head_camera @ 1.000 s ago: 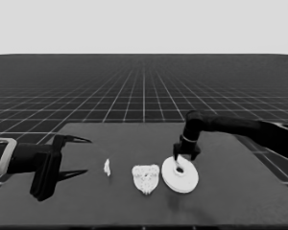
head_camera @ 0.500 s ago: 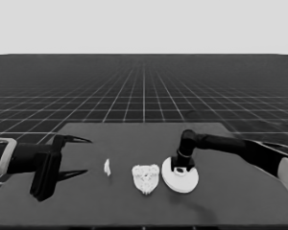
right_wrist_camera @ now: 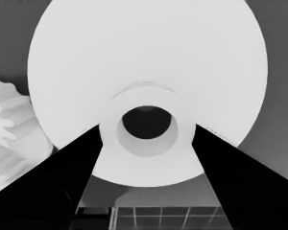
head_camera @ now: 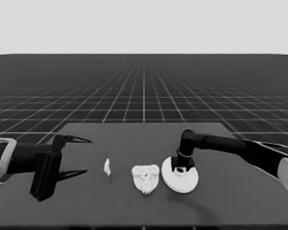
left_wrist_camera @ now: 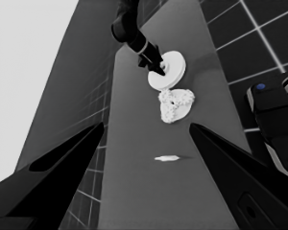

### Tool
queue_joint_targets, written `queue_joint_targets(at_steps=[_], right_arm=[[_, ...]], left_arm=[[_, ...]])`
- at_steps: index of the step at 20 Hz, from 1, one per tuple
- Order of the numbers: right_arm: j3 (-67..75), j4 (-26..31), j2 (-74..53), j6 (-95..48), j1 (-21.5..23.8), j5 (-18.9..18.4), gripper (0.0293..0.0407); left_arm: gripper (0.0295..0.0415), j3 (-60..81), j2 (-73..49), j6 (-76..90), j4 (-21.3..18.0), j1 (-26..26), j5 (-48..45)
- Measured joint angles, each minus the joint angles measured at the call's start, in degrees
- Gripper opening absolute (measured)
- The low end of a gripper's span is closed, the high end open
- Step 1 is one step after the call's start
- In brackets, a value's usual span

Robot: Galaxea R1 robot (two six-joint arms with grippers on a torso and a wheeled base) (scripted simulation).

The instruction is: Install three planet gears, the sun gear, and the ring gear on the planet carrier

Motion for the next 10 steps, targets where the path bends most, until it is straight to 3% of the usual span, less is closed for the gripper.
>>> queue_joint_targets(at_steps=[2, 5, 10], right_arm=[[0.0, 0.0, 0.0, 0.0, 0.0, 0.0, 0.0348], [5.9, 8.2, -2.2, 2.8, 9.2, -4.4, 0.0348], [6.2, 10.4, -2.2, 2.9, 11.6, -5.2, 0.0348]], left_arm=[[0.0385, 0.0, 0.0, 0.0, 0.0, 0.0, 0.0], [0.0385, 0.0, 0.0, 0.0, 0.0, 0.0, 0.0], [0.0385, 0.0, 0.0, 0.0, 0.0, 0.0, 0.0]])
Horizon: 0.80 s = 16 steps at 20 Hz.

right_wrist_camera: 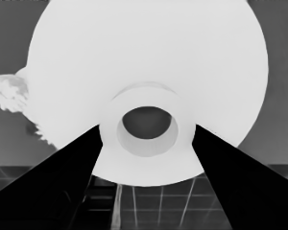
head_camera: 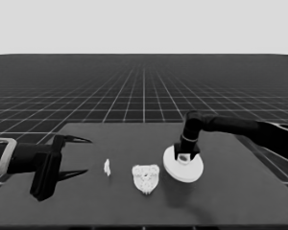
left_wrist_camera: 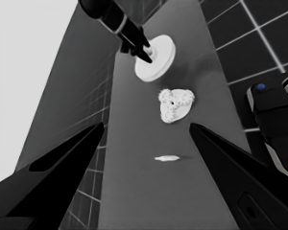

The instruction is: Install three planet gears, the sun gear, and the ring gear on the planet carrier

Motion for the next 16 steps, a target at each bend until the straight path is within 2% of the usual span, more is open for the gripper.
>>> queue_joint_targets(at_steps=[2, 4, 6, 12, 14, 16], right_arm=[[0.0, 0.1, 0.0, 0.0, 0.1, 0.0, 0.0348], [-3.4, -1.9, 15.2, 12.9, -1.5, -1.2, 0.0348], [-8.5, -2.4, 23.0, 14.5, -2.1, -1.4, 0.0348], [-12.2, -2.7, 26.6, 14.4, -2.4, -1.5, 0.0348], [-13.9, -6.5, 27.0, 13.3, -6.2, -0.8, 0.0348], [-14.7, -7.7, 27.2, 12.8, -7.6, -0.5, 0.0348]], left_arm=[[0.0385, 0.0, 0.0, 0.0, 0.0, 0.0, 0.0], [0.0385, 0.0, 0.0, 0.0, 0.0, 0.0, 0.0], [0.0385, 0.0, 0.0, 0.0, 0.0, 0.0, 0.0], [0.0385, 0.0, 0.0, 0.0, 0.0, 0.0, 0.0], [0.0385, 0.0, 0.0, 0.0, 0.0, 0.0, 0.0], [0.0385, 0.0, 0.0, 0.0, 0.0, 0.0, 0.0]])
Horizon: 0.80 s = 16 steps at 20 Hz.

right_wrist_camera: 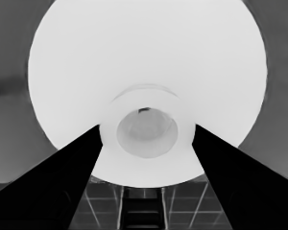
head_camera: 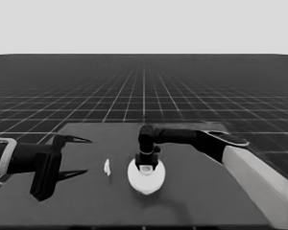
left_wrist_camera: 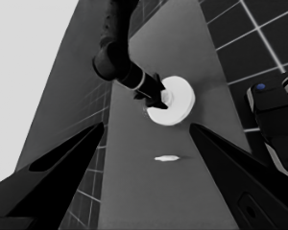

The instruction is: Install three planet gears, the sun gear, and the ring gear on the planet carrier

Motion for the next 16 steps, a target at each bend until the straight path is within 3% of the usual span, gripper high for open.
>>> queue_joint_targets(at_steps=[16], right_arm=[[-0.4, -0.6, 0.2, 4.0, -0.8, 0.3, 0.0348]], left_arm=[[0.0385, 0.0, 0.0, 0.0, 0.0, 0.0, 0.0]])
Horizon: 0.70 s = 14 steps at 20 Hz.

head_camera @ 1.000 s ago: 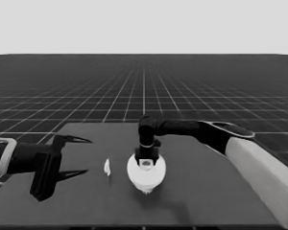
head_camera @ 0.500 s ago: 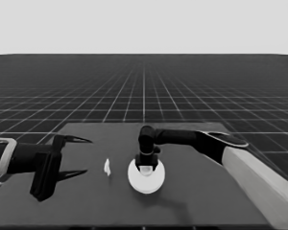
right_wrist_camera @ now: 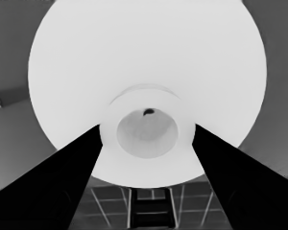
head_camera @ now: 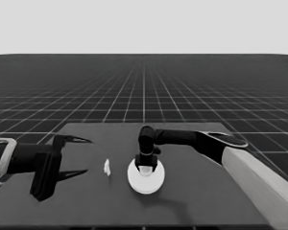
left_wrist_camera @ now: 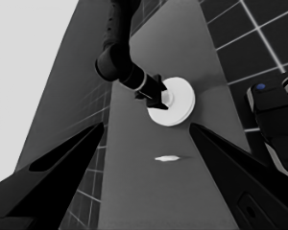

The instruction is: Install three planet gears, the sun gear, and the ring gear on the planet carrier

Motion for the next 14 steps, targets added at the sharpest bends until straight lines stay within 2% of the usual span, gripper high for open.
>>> queue_joint_targets(at_steps=[14], right_arm=[[-0.1, 0.0, -0.2, 7.0, -0.6, -0.1, 0.0348]], left_arm=[[0.0385, 0.0, 0.0, 0.0, 0.0, 0.0, 0.0]])
